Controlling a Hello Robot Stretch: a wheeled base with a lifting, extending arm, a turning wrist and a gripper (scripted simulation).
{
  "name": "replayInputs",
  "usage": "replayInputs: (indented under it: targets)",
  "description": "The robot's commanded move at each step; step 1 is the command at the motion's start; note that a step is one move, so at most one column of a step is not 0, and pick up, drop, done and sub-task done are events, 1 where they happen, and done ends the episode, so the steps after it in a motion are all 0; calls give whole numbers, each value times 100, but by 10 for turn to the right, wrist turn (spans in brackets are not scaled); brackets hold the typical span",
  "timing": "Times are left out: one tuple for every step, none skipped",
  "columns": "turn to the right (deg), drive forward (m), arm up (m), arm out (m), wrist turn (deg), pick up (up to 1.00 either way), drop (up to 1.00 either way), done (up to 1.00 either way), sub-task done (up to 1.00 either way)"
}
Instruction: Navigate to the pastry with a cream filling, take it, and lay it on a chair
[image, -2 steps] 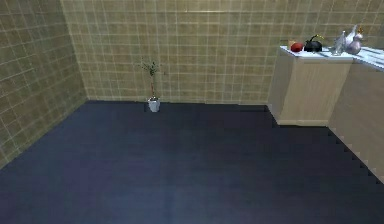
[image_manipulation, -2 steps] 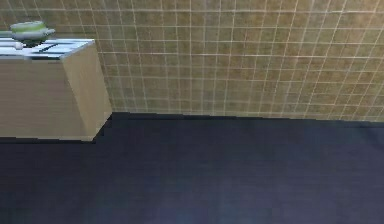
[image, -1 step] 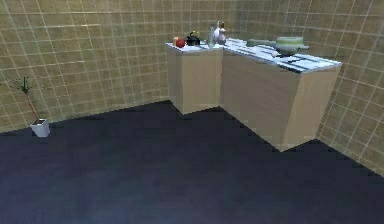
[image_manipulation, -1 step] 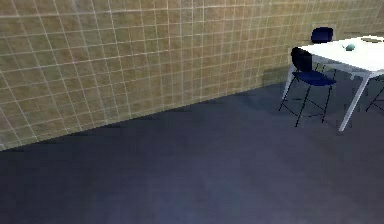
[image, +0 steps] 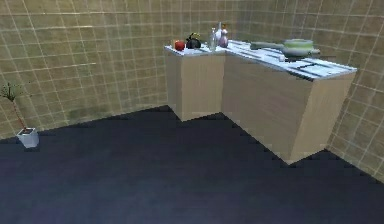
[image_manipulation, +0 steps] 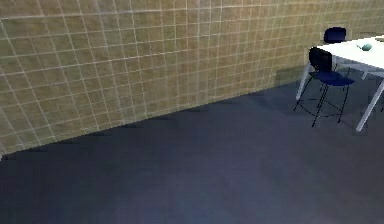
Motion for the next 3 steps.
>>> replayInputs:
  targets:
    - [30,0,0,0,0,0,0,0,0]
    - [0,100,0,0,0,0,0,0,0]
    - [0,85,0,0,0,0,0,0,0]
